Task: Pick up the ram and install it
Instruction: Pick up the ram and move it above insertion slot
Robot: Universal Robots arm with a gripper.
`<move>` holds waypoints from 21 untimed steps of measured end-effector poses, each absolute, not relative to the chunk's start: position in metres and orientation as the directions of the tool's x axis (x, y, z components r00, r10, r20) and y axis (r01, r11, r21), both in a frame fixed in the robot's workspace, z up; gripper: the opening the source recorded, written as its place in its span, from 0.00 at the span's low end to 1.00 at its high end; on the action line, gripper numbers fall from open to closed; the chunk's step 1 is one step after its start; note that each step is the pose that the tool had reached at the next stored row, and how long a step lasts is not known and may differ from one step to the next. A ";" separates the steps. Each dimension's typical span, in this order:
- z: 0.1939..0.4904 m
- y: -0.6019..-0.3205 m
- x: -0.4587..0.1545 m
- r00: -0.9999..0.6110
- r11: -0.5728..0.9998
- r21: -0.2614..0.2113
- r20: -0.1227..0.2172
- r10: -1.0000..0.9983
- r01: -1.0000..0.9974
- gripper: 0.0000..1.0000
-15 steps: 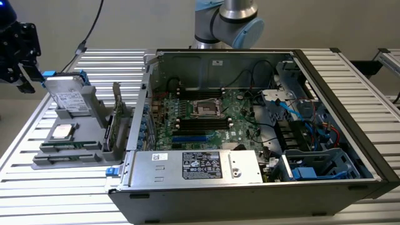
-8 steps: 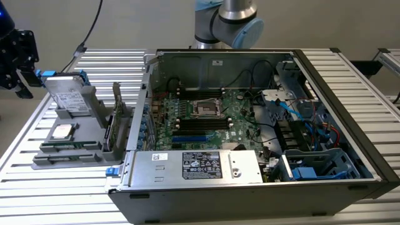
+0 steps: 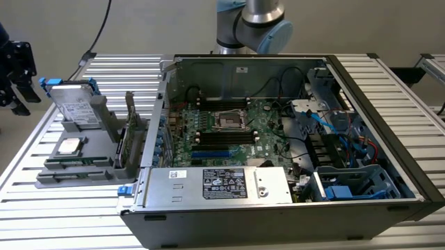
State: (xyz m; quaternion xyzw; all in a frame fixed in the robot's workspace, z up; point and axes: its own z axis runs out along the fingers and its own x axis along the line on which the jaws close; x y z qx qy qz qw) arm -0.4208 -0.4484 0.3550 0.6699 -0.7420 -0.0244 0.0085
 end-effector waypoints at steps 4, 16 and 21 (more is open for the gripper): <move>0.349 -0.449 -0.423 -0.094 0.093 0.046 -0.020 -0.995 -0.995 0.39; 0.332 -0.450 -0.423 0.030 -0.031 0.044 -0.020 -0.999 -0.999 0.39; 0.324 -0.452 -0.423 0.040 -0.040 0.042 -0.020 -0.999 -0.998 0.39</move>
